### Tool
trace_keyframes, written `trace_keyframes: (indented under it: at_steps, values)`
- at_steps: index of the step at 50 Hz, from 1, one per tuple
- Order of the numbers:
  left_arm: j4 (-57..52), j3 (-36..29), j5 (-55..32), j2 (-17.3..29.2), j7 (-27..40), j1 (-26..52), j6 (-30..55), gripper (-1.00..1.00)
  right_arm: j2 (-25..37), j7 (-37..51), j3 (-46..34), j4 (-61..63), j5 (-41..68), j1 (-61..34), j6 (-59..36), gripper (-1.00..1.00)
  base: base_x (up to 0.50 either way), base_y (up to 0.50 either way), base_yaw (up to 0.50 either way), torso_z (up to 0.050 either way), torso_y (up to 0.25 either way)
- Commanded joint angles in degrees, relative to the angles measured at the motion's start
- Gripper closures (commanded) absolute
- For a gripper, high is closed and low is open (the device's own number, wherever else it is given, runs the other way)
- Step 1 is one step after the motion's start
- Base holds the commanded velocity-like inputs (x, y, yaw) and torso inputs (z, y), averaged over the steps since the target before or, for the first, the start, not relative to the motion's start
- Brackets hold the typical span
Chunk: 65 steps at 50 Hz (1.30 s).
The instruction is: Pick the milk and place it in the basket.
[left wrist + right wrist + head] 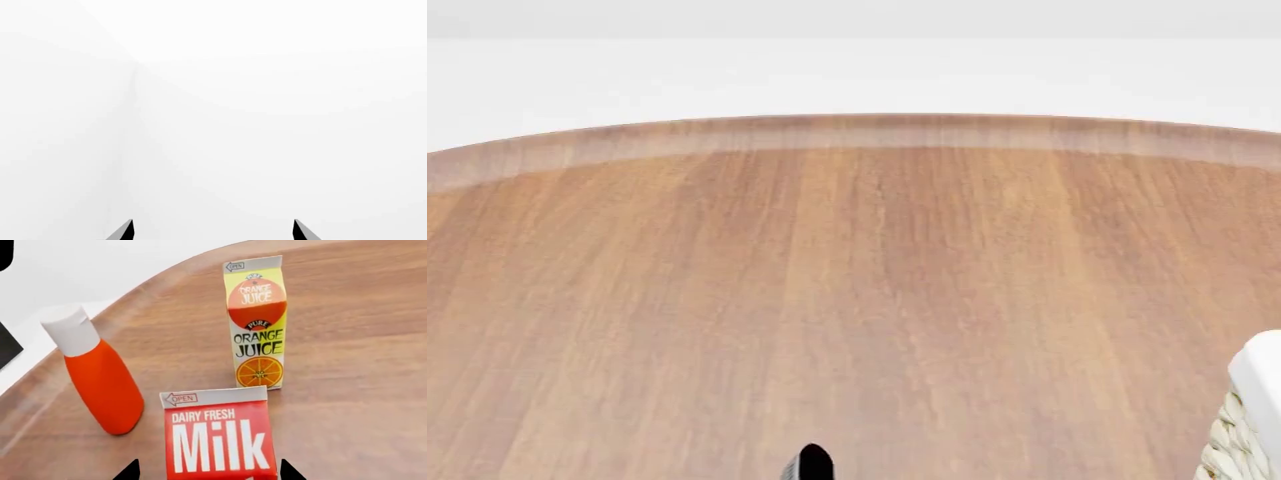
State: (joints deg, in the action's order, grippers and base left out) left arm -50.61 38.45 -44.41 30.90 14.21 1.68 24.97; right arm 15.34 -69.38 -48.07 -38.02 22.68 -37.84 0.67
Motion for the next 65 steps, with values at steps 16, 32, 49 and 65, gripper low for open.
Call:
trace_keyframes:
  at_steps: [16, 32, 49, 65]
  values:
    - [0.0, 1.0, 1.3, -0.8, -1.0, -0.3, -0.6, -1.0, -6.3, -4.6, 1.0, -15.3, -1.2, -2.5, 6.7, -1.0, 0.0, 0.0, 0.0, 0.0, 0.0]
    - [0.3, 0.8, 1.3, -0.6, -0.8, -0.3, -0.9, -1.0, -7.4, -5.5, 0.2, -18.1, -1.2, -2.9, 8.1, 1.0, 0.0, 0.0, 0.0, 0.0, 0.0]
    - [0.3, 0.5, 1.4, -0.5, -0.6, -0.4, -1.1, -1.0, -4.6, -1.3, 0.5, -9.8, -0.8, -2.4, 5.1, 1.0, 0.0, 0.0, 0.0, 0.0, 0.001]
    - [0.3, 0.1, 1.3, -0.3, -0.4, -0.5, -1.2, -1.0, 4.5, 9.5, 3.1, 14.2, -0.6, -3.5, -4.3, 1.0, 0.0, 0.0, 0.0, 0.0, 0.001]
